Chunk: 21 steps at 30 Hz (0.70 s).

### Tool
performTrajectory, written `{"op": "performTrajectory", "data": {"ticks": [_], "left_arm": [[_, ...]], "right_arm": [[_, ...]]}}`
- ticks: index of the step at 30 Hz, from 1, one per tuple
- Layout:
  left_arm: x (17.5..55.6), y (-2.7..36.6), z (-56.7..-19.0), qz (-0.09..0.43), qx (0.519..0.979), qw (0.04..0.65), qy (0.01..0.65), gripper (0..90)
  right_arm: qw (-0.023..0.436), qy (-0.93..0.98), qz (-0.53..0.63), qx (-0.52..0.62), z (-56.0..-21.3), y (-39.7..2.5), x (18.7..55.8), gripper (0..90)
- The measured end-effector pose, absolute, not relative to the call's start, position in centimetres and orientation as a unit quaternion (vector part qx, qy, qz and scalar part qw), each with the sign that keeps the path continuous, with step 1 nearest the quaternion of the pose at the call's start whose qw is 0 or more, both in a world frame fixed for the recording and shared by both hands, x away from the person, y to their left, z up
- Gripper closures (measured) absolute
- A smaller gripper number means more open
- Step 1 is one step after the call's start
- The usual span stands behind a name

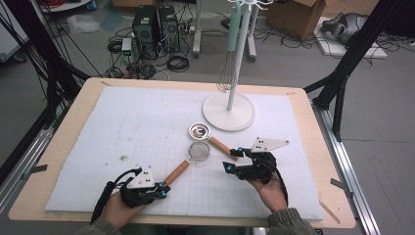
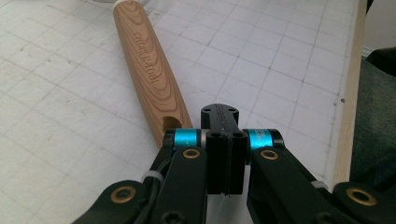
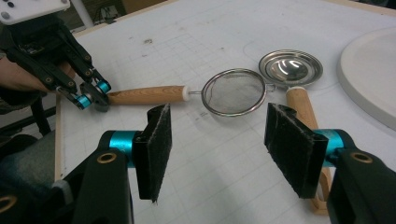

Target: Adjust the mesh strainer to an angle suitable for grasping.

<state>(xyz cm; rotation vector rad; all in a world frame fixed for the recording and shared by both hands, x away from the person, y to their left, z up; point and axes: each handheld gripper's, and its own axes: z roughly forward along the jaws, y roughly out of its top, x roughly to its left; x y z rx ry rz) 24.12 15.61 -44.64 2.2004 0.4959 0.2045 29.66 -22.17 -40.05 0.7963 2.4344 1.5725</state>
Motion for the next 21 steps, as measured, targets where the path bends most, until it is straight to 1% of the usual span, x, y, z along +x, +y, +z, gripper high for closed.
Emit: {"op": "performTrajectory", "data": {"ticks": [21], "left_arm": [[24.8, 16.8, -44.7, 0.096, 0.878, 0.418, 0.214, 89.4]], "right_arm": [[0.063, 0.812, 0.520, 0.257, -40.1, -22.1, 29.7, 45.3]]}}
